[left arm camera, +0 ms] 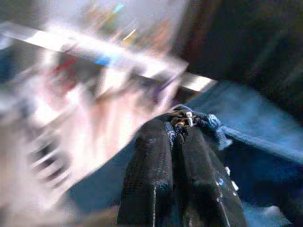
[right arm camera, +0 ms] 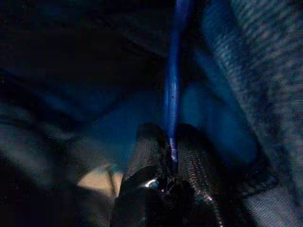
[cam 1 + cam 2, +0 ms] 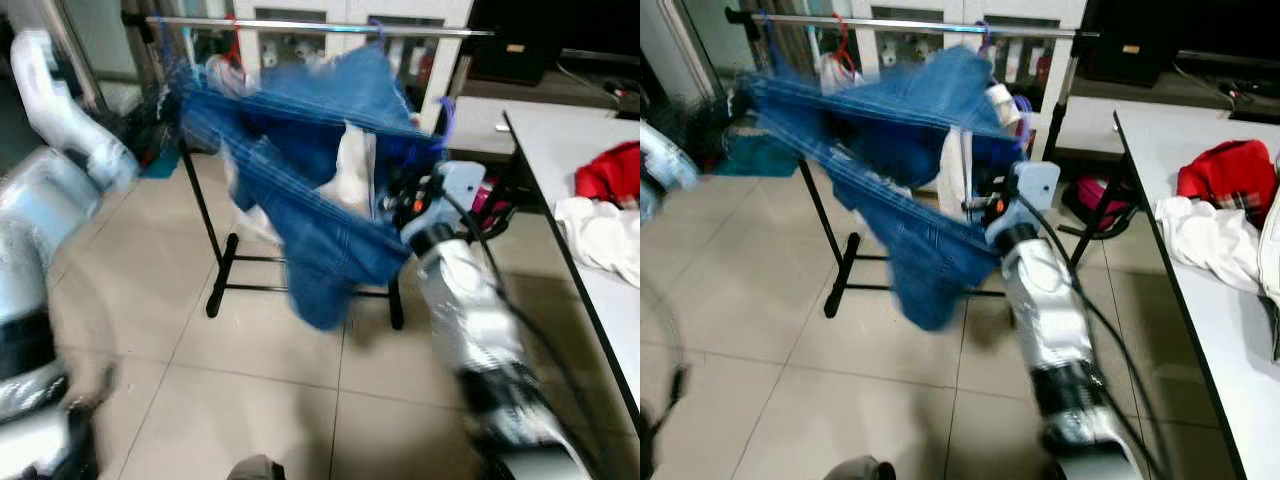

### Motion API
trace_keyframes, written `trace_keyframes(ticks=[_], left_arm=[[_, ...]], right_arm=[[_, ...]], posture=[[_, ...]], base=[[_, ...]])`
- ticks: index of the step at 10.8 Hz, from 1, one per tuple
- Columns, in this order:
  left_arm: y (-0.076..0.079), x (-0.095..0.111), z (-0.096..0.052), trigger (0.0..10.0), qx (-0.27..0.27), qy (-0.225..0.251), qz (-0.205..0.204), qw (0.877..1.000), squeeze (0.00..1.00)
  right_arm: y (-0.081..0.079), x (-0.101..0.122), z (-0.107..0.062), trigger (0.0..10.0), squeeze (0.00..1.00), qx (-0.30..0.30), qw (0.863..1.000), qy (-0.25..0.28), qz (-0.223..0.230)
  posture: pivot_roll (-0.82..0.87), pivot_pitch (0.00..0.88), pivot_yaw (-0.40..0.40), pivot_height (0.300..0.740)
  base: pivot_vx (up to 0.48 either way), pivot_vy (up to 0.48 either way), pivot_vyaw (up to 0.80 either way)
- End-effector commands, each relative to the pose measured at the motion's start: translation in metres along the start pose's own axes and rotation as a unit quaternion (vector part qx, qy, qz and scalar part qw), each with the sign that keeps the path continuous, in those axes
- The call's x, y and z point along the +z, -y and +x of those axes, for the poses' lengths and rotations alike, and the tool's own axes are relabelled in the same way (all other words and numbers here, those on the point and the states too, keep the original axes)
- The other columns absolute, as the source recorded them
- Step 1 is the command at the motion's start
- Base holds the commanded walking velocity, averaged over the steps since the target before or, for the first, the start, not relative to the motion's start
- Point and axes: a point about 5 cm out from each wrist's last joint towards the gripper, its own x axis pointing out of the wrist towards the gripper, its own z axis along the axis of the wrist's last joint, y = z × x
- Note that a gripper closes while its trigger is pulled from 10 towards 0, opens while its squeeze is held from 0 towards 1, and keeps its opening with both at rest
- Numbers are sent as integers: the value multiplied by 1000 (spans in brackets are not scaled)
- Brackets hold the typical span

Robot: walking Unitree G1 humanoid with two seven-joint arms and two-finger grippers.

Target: Hang hanger

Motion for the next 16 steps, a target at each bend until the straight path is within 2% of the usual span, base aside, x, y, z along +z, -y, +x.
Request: trace_keyframes(ticks=[1, 2, 3, 5, 6, 8, 9, 10, 11, 12, 13, 14, 16], left_arm=[[-35, 7, -13, 0, 116, 20, 62, 991, 0], [-55, -19, -17, 0, 174, -24, 107, 979, 0], [-61, -33, -19, 0, 189, -43, 121, 974, 0], [-74, -86, -27, 0, 225, -116, 139, 957, 0], [-76, -119, -30, 0, 238, -153, 129, 950, 0], [-60, -188, -33, 0, 227, -222, 119, 941, 0], [-52, -206, -35, 0, 224, -238, 121, 938, 0], [-41, -221, -34, 0, 215, -238, 112, 940, 0], [-30, -230, -32, 0, 196, -229, 103, 948, 0], [-29, -229, -32, 4667, 196, -225, 97, 949, 0], [-26, -227, -30, 10000, 180, -202, 78, 960, 1000], [-24, -222, -30, 10000, 161, -183, 70, 967, 1000], [-21, -208, -41, 10000, 117, -149, 68, 980, 1000]], right_arm=[[11, 1, -14, 10000, 0, -9, 999, -42, -12], [0, 3, -26, 10000, 0, 20, 996, -91, -2], [-5, 3, -32, 10000, 0, 36, 993, -113, -10], [-14, 11, -43, 10000, 0, 56, 985, -165, -3], [-18, 16, -45, 10000, 0, 73, 978, -194, -5], [-19, 29, -35, 10000, 0, 62, 977, -205, -4], [-19, 34, -32, 10000, 0, 64, 976, -208, -9], [-18, 37, -28, 10000, 0, 56, 975, -214, -14], [-17, 40, -24, 10000, 0, 44, 976, -212, -1], [-18, 40, -22, 10000, 0, 46, 976, -212, 1], [-22, 40, -20, 10000, 0, 52, 975, -216, 5], [-23, 39, -19, 10000, 0, 54, 974, -220, 7], [-15, 30, -18, 10000, 0, 25, 972, -232, 18]], posture=[[-17, 0, 55, 740], [-32, 0, 49, 740], [-48, 0, 40, 740], [-76, 0, 25, 740], [-88, 0, 16, 740], [-120, 0, -6, 740], [-136, 0, -14, 740], [-145, 2, -25, 740], [-148, 3, -38, 740], [-144, 4, -44, 740], [-135, 0, -48, 740], [-134, 0, -48, 740], [-120, 0, -37, 740]], base=[[0, 0, 0], [0, 0, 0], [0, 0, 0], [0, 0, 0], [0, 0, 0], [0, 0, 0], [0, 0, 0], [0, 0, 0], [0, 0, 0], [0, 0, 0], [0, 0, 0], [0, 0, 0], [0, 0, 0]])
